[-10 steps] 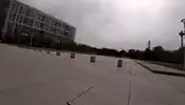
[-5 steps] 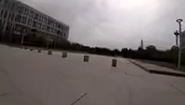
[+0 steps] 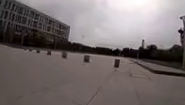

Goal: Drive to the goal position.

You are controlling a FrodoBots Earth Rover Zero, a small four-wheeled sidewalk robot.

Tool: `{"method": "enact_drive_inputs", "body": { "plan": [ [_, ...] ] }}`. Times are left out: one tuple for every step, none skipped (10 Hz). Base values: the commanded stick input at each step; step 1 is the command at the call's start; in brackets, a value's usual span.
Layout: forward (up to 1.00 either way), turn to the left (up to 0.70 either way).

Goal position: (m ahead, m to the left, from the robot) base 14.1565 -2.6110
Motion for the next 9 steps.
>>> {"method": "enact_drive_inputs", "body": {
  "plan": [
    [0.7, 0.0],
    [0.7, 0.0],
    [0.7, 0.0],
    [0.7, 0.0],
    [0.7, 0.0],
    [0.7, 0.0],
    [0.7, 0.0],
    [0.7, 0.0],
    [0.7, 0.0]
  ]
}}
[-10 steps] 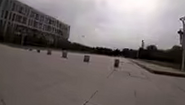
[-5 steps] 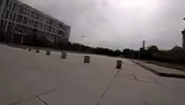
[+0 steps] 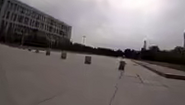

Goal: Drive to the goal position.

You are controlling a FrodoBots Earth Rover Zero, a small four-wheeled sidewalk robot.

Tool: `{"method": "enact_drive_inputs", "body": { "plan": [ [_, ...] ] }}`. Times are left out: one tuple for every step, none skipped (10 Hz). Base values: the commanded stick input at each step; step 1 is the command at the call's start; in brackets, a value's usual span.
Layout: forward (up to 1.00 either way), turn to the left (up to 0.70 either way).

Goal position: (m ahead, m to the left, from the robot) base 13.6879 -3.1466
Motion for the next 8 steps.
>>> {"method": "enact_drive_inputs", "body": {
  "plan": [
    [0.7, 0.0],
    [0.7, 0.0],
    [0.7, 0.0],
    [0.7, -0.25],
    [0.7, -0.22],
    [0.7, -0.12],
    [0.7, -0.04],
    [0.7, 0.0]
  ]
}}
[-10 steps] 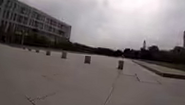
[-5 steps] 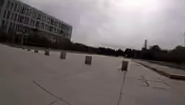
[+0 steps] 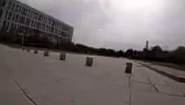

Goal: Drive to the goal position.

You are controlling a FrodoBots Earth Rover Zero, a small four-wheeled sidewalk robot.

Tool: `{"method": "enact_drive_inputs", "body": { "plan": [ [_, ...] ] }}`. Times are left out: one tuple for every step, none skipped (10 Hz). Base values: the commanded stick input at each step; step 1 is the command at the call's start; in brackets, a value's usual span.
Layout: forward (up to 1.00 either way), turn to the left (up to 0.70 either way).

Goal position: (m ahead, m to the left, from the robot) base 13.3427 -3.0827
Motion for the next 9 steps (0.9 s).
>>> {"method": "enact_drive_inputs", "body": {
  "plan": [
    [0.7, 0.0],
    [0.7, 0.0],
    [0.7, 0.0],
    [0.7, 0.0],
    [0.7, 0.0],
    [0.7, 0.0],
    [0.7, 0.0],
    [0.7, 0.0],
    [0.7, 0.0]
  ]
}}
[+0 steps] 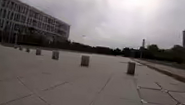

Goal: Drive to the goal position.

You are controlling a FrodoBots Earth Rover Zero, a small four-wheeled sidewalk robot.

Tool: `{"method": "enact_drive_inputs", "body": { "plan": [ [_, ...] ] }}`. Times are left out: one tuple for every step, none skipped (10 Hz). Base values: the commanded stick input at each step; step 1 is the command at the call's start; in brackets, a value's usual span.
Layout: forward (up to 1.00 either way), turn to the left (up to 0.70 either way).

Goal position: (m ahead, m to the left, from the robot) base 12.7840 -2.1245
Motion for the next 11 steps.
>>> {"method": "enact_drive_inputs", "body": {
  "plan": [
    [0.7, 0.0],
    [0.7, 0.0],
    [0.7, -0.24],
    [0.7, -0.26],
    [0.7, -0.26],
    [0.7, -0.24],
    [0.7, 0.0],
    [0.7, 0.0],
    [0.7, -0.02],
    [0.7, -0.12],
    [0.7, -0.17]
  ]
}}
